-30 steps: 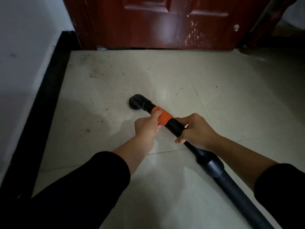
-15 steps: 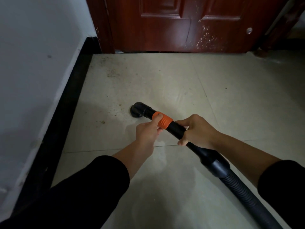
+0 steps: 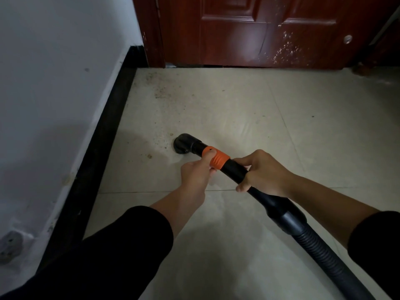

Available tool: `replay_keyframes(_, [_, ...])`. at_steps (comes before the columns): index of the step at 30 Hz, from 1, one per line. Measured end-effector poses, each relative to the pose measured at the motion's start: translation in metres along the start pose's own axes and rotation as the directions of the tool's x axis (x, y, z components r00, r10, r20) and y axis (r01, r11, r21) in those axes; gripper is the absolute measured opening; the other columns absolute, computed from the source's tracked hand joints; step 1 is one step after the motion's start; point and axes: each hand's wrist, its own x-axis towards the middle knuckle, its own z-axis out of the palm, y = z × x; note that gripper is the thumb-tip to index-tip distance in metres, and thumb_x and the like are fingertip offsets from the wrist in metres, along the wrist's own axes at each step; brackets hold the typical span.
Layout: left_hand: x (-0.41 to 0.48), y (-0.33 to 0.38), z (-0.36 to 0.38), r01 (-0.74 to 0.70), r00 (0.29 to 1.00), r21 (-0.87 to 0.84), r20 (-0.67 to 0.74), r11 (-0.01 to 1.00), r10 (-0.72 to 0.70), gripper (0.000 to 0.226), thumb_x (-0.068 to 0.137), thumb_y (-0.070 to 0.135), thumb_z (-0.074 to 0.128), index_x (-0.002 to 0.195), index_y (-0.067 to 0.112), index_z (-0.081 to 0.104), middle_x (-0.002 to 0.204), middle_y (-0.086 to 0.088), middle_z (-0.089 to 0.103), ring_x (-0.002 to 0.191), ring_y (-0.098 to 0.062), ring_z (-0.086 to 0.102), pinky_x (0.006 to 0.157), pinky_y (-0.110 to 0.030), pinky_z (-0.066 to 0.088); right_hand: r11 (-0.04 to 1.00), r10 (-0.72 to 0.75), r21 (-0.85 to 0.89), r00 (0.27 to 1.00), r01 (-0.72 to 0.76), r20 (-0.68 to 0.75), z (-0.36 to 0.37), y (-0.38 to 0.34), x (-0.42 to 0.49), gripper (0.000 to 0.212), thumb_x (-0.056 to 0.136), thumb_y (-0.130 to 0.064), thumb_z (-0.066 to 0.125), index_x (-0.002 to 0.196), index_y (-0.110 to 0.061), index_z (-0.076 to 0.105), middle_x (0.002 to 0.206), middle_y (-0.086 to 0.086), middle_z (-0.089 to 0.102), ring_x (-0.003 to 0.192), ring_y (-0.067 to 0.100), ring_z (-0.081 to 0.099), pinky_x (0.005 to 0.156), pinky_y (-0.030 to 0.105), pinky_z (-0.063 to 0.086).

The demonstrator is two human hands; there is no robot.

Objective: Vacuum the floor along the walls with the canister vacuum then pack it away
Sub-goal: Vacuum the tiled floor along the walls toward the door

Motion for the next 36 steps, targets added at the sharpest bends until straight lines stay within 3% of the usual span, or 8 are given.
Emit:
replay_keyframes(6, [-0.008, -0.004, -0.012, 0.005, 1.000, -0.030, 0.003, 1.000, -0.005, 0.021, 0.086, 0.029, 0.072, 0.082, 0.011, 0.063, 0.086, -0.005, 0.071, 0.067, -0.006, 0.065, 0.060, -0.015, 0.047, 1.000, -0.009, -0.015, 0.999, 0.009, 0.038, 0.004, -0.002, -0.005, 0.055, 0.068, -0.005, 0.080, 0.119, -0.024, 0.070, 0.086, 0.006, 0.073, 0.073, 0.015, 0.065, 0.068, 0.022, 0.049])
replay_keyframes(14, [-0.010, 0.000, -0.032, -0.033, 0.999, -0.013, -0.025, 0.999, 0.033, 0.017, 0.087, 0.030, 0.071, 0.084, 0.015, 0.062, 0.090, -0.006, 0.070, 0.071, -0.008, 0.067, 0.060, -0.018, 0.047, 0.998, -0.055, -0.020, 0.997, 0.056, 0.060, 0.017, -0.013, 0.002, 0.047, 0.066, -0.006, 0.080, 0.111, -0.018, 0.073, 0.088, 0.012, 0.074, 0.075, 0.023, 0.068, 0.077, 0.034, 0.056])
replay_keyframes(19, [-0.008, 0.002, -0.044, -0.050, 0.998, -0.014, -0.047, 0.999, 0.049, 0.030, 0.087, 0.033, 0.070, 0.104, 0.008, 0.064, 0.096, -0.008, 0.071, 0.072, -0.007, 0.066, 0.062, -0.018, 0.047, 0.997, -0.075, -0.022, 0.994, 0.077, 0.079, 0.026, -0.022, 0.009, 0.044, 0.066, -0.006, 0.080, 0.108, -0.015, 0.074, 0.091, 0.015, 0.073, 0.078, 0.027, 0.068, 0.078, 0.037, 0.056])
replay_keyframes(24, [-0.007, 0.006, -0.055, -0.046, 0.997, -0.019, -0.065, 0.999, 0.045, 0.034, 0.088, 0.033, 0.069, 0.109, 0.007, 0.066, 0.097, -0.007, 0.071, 0.069, -0.004, 0.065, 0.064, -0.017, 0.047, 0.995, -0.095, -0.019, 0.991, 0.097, 0.094, 0.033, -0.030, 0.015, 0.043, 0.065, -0.006, 0.079, 0.107, -0.014, 0.074, 0.094, 0.017, 0.072, 0.079, 0.029, 0.068, 0.077, 0.037, 0.056])
replay_keyframes(29, [-0.004, 0.008, -0.063, -0.047, 0.993, -0.013, -0.109, 0.999, 0.045, 0.034, 0.087, 0.035, 0.070, 0.108, 0.009, 0.066, 0.093, -0.004, 0.072, 0.067, -0.002, 0.066, 0.067, -0.020, 0.047, 0.993, -0.113, 0.003, 0.988, 0.114, 0.106, 0.039, -0.035, 0.021, 0.040, 0.065, -0.005, 0.079, 0.104, -0.012, 0.075, 0.092, 0.015, 0.073, 0.079, 0.027, 0.068, 0.077, 0.037, 0.056])
replay_keyframes(36, [0.000, 0.009, -0.073, -0.072, 0.974, -0.019, -0.218, 0.997, 0.066, 0.026, 0.086, 0.037, 0.071, 0.085, 0.012, 0.064, 0.084, -0.005, 0.069, 0.073, -0.009, 0.064, 0.062, -0.022, 0.045, 0.989, -0.150, 0.016, 0.981, 0.150, 0.124, 0.049, -0.048, 0.027, 0.039, 0.065, -0.005, 0.079, 0.103, -0.012, 0.075, 0.089, 0.013, 0.073, 0.078, 0.025, 0.068, 0.075, 0.034, 0.055])
